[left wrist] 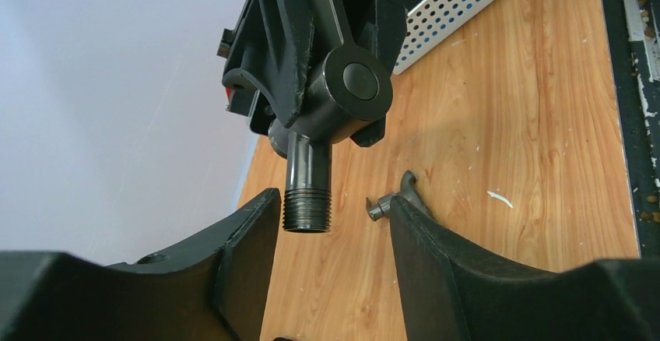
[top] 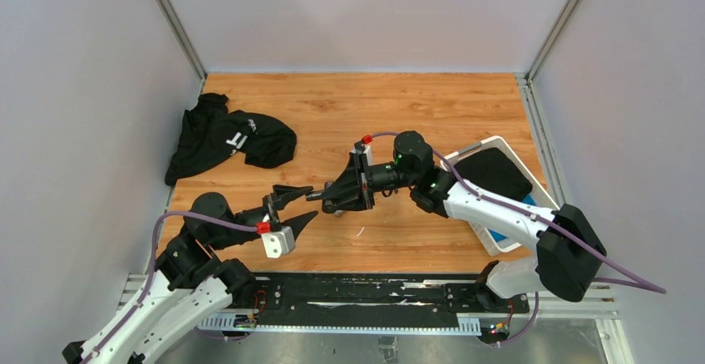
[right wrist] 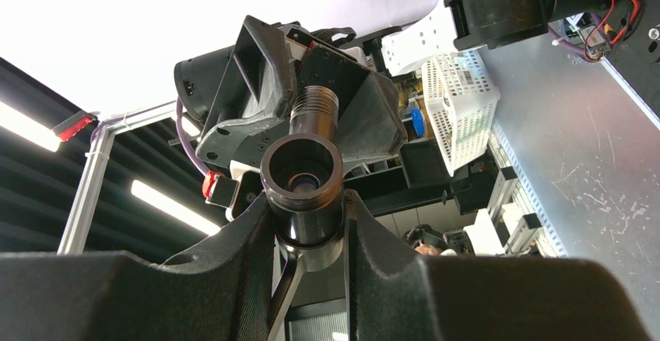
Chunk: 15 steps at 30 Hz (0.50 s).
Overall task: Install the water faucets
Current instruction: Pick up the water faucet from the center of the board.
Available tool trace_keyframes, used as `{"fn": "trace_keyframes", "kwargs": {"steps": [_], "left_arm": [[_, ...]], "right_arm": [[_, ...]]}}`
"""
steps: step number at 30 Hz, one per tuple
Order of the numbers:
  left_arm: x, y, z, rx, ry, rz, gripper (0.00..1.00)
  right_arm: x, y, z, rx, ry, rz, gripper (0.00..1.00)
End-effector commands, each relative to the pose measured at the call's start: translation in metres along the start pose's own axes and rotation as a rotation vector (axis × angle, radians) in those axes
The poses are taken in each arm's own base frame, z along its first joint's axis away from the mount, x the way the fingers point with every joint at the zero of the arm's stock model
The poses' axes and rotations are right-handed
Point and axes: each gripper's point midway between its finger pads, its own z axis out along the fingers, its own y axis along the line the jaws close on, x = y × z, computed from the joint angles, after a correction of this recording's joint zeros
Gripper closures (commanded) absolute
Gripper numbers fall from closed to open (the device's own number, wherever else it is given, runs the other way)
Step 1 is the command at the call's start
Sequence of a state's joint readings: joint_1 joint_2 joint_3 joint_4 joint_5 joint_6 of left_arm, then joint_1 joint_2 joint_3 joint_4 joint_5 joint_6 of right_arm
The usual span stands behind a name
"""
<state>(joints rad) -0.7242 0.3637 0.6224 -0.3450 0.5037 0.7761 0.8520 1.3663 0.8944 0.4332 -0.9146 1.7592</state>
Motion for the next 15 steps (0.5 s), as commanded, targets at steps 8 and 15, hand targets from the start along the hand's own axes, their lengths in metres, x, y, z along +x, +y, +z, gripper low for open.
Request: {"fn": "trace_keyframes", "kwargs": {"steps": [8, 15], "left_arm": [[-0.0125, 0.0124, 0.0029, -0.02, -0.027, 0.034, 0.56], [-0.0102, 0.0129, 0.0035, -0.024, -0.019, 0.031, 0.67]], "right_arm": [[0.012, 0.02, 0.0057, -0.065, 0.042, -0.058, 1.0], [0.0117, 0.0167, 0.0081, -0.068, 0.046, -0.053, 1.0]]}}
